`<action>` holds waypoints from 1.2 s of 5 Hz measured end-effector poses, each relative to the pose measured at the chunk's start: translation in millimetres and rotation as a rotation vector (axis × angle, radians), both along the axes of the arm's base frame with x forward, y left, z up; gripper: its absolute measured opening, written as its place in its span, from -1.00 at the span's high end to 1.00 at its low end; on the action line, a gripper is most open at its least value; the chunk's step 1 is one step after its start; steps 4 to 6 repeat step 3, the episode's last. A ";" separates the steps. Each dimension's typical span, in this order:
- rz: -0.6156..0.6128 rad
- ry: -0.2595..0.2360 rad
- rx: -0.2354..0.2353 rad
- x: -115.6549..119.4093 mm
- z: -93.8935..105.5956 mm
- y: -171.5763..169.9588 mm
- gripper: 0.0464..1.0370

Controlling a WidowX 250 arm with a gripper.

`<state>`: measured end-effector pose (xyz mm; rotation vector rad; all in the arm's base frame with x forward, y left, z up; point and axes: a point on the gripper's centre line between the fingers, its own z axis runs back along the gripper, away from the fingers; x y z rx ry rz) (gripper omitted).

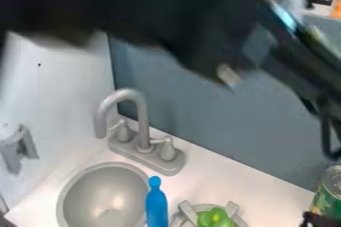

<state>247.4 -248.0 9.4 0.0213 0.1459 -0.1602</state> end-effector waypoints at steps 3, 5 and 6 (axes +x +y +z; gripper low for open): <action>0.307 -0.018 0.173 -40.2 25.7 121.3 -0.93; 0.307 -0.018 0.173 -40.2 25.7 121.3 -0.93; 0.307 -0.018 0.173 -40.2 25.7 121.3 -0.93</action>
